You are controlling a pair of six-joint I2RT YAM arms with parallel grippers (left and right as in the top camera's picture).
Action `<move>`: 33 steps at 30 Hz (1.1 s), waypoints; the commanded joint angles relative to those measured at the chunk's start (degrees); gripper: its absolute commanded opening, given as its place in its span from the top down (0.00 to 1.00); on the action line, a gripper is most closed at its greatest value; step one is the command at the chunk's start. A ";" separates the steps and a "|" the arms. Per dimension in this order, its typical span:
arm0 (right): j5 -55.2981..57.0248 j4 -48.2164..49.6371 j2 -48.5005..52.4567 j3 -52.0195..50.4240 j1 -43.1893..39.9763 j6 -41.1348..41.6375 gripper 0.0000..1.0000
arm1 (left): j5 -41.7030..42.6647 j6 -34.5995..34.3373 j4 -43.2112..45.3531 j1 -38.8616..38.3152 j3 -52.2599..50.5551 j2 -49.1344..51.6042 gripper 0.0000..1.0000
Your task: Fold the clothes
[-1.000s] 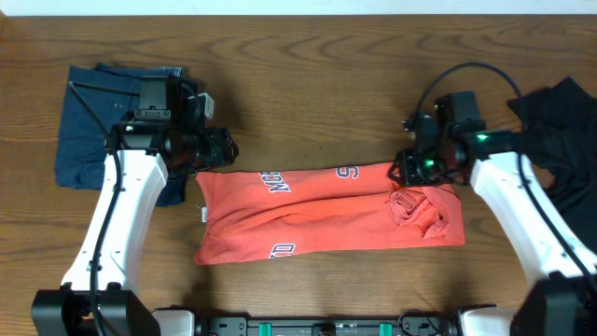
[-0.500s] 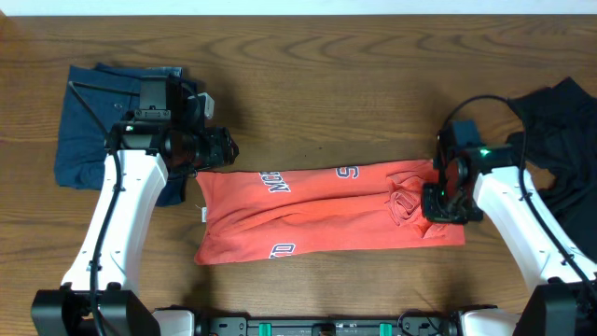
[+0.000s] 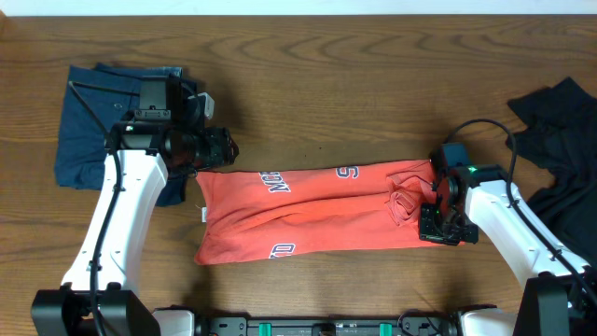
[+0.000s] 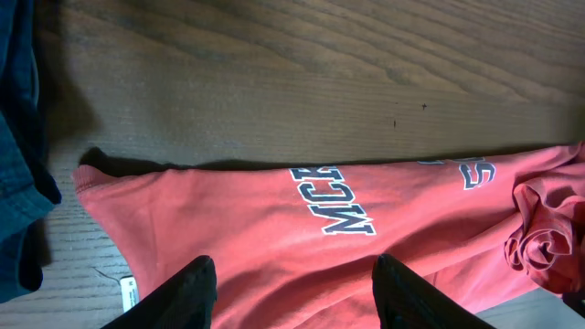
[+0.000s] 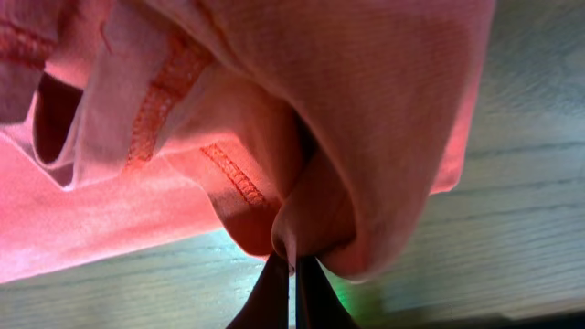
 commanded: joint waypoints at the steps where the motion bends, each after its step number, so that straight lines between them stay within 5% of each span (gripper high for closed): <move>1: -3.87 -0.48 0.04 0.81 0.85 0.57 0.99 | 0.28 0.57 0.09 0.20 0.74 -0.72 0.43; 7: -16.70 -0.39 -0.07 3.10 4.26 -9.01 0.99 | 0.28 0.55 0.07 0.20 0.74 -0.72 0.43; 14: -14.78 0.55 -0.04 3.10 11.39 -11.63 0.98 | 0.28 0.55 0.07 0.20 0.74 -0.72 0.43; 15: -13.88 0.70 -0.04 3.10 12.09 -11.63 0.89 | 0.28 0.55 0.07 0.20 0.74 -0.72 0.43; 16: -12.68 0.87 -0.04 3.10 12.59 -11.61 0.68 | 0.28 0.55 0.04 0.20 0.74 -0.72 0.43; 18: -11.37 1.18 -0.04 3.10 12.70 -11.37 0.53 | 0.31 0.55 0.04 0.20 0.74 -0.72 0.43; 28: -7.80 2.86 -0.37 12.31 7.28 -3.74 0.48 | 0.28 0.55 0.02 0.20 0.74 -0.72 0.43; 33: 0.79 5.68 0.59 12.83 2.54 -3.41 0.58 | 0.31 0.55 0.04 0.20 0.74 -0.72 0.43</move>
